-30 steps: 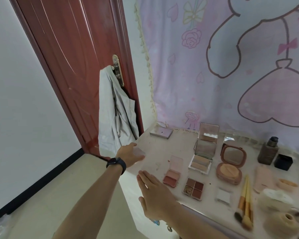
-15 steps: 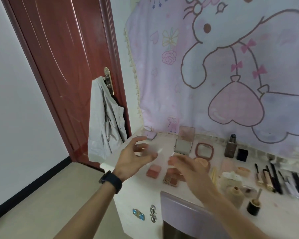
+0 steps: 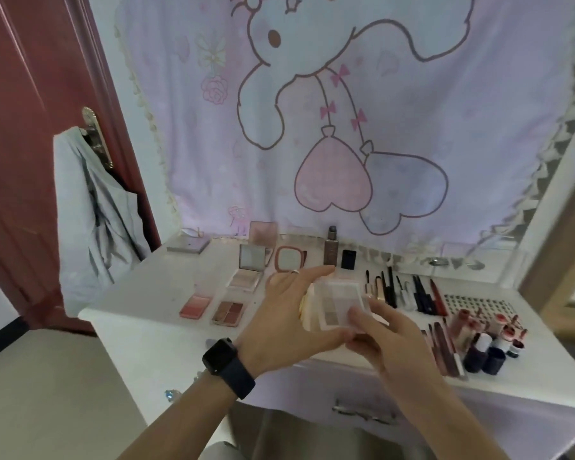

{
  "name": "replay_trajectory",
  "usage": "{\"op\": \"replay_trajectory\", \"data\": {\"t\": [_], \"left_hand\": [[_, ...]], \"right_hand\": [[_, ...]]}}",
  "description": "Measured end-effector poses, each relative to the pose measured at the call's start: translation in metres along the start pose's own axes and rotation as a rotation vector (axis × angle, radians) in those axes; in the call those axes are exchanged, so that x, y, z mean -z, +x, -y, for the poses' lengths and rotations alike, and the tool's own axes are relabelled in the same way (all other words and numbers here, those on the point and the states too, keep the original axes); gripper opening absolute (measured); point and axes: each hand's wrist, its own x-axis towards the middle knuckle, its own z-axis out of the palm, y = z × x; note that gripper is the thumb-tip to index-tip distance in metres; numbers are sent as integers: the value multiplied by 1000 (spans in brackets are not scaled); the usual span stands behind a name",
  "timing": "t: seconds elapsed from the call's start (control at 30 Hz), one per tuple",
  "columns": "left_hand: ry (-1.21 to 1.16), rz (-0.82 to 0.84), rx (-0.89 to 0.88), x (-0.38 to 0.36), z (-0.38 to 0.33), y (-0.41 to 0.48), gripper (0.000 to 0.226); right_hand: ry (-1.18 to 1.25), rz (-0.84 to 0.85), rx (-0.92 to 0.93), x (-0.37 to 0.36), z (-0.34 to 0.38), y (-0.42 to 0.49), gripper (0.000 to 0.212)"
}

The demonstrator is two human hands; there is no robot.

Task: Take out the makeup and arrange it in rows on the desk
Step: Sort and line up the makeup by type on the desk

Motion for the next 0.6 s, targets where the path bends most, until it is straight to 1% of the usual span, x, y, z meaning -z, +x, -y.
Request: {"op": "replay_trajectory", "data": {"t": [0.07,0.13,0.2,0.27,0.3,0.33,0.4,0.47,0.53,0.6], "left_hand": [[-103,-31,28,-16,-2,-2,84],[-187,-61,43,-30,-6,-4,78],[-254,-74,62,-41,-7,-5,72],[-291,-79,72,-49,-7,-8,72],[-295,-77,76,-52,-6,-10,74],[-296,-69,83,-54,-6,-12,76],[-260,-46,83,-56,-3,-15,78],[-173,-19,73,-56,2,-16,80],[-89,14,58,-55,6,-16,82],[-32,42,39,-52,6,-16,83]], "right_hand": [[183,8,-97,13,1,-2,35],[294,21,-186,23,0,-5,31],[365,43,-242,32,-4,-6,24],[364,49,-265,39,-9,-7,17],[314,46,-261,41,-12,-7,17],[238,35,-248,43,-14,-7,22],[66,1,-200,48,-20,-6,40],[-95,5,-150,52,-22,-6,52],[-227,40,-126,50,-21,-6,54],[-304,74,-117,47,-19,-6,54]]}}
